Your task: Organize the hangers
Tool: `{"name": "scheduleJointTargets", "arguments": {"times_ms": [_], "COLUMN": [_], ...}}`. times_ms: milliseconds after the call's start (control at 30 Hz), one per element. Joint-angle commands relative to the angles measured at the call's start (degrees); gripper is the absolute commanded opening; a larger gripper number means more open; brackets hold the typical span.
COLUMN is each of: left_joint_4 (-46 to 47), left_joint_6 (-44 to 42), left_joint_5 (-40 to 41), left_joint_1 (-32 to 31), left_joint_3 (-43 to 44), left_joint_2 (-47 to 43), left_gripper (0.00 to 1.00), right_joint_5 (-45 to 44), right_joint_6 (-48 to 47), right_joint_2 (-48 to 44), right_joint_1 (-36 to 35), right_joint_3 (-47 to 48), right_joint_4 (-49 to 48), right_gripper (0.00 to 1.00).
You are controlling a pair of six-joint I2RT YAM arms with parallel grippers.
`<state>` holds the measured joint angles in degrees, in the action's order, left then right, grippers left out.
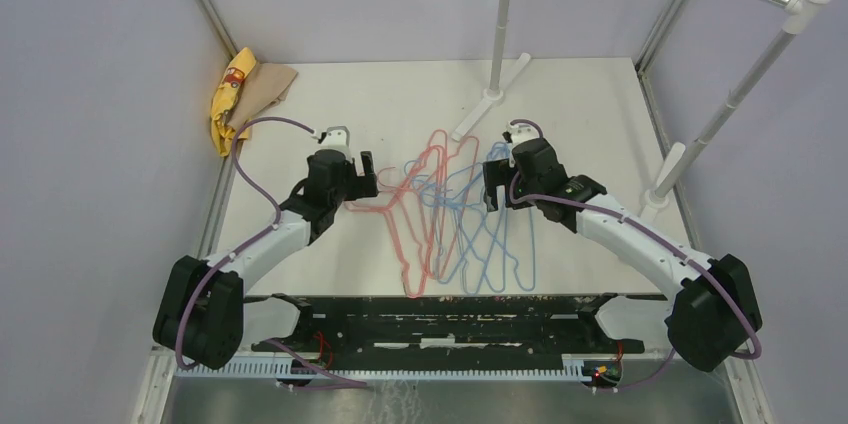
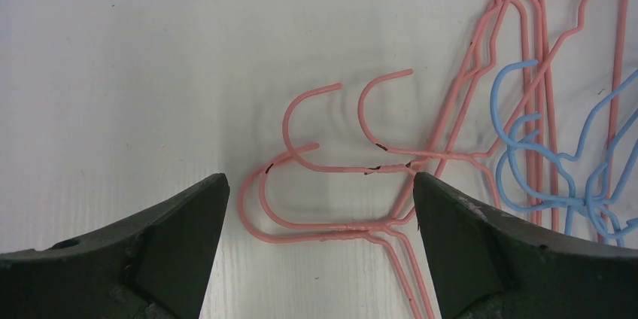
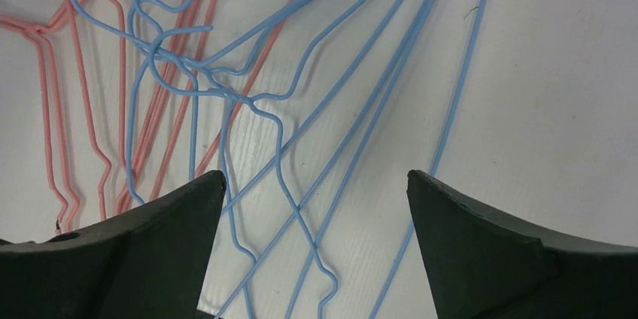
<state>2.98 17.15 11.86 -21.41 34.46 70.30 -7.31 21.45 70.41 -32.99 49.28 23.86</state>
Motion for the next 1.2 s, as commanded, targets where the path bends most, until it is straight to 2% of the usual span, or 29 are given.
{"name": "scheduleJointTargets", "arguments": {"times_ms": [0,167,267,367,500,567,633,767,1167], "left_joint_4": [1.15,1.1,1.36,1.5,1.72,2.02,2.04,1.94,2.74], "left_joint_6": [1.73,1.19,1.11,1.2,1.73,1.73,1.75,1.57,1.57], "left_joint_5": [0.59,0.22,-0.09,0.01,-0.33,-0.22,0.05,0.32,0.78], "left_joint_1": [-0.3,-0.26,-0.29,-0.36,-0.39,-0.36,-0.39,-0.39,-0.37], "left_joint_3": [-0.18,-0.33,-0.72,-1.08,-1.67,-2.2,-2.29,-2.35,-3.47], "left_joint_2": [-2.13,-3.21,-3.7,-3.8,-3.55,-3.36,-3.16,-3.09,-2.84], "left_gripper": [0.99,0.99,0.99,0.99,0.99,0.99,0.99,0.99,0.99], "right_joint_5": [0.48,6.6,6.94,6.33,4.12,4.01,4.46,4.65,6.61], "right_joint_6": [-0.27,-1.26,-1.25,-2.43,-3.99,-3.67,-2.88,-2.12,-2.38], "right_joint_2": [0.45,-1.18,-1.75,0.14,4.61,6.15,7.0,7.66,11.1], "right_joint_1": [-0.06,-0.06,-0.07,-0.4,-2.5,-3.33,-3.76,-3.9,-4.45], "right_joint_3": [2.56,-2.26,-5.18,-4.9,-3.96,-4.64,-6.17,-8.82,-9.27], "right_joint_4": [-0.39,-6.76,-10.97,-10.21,-8.09,-8.42,-9.65,-10.84,-11.55], "right_gripper": [1.0,1.0,1.0,0.99,0.81,0.65,0.56,0.5,0.46]}}
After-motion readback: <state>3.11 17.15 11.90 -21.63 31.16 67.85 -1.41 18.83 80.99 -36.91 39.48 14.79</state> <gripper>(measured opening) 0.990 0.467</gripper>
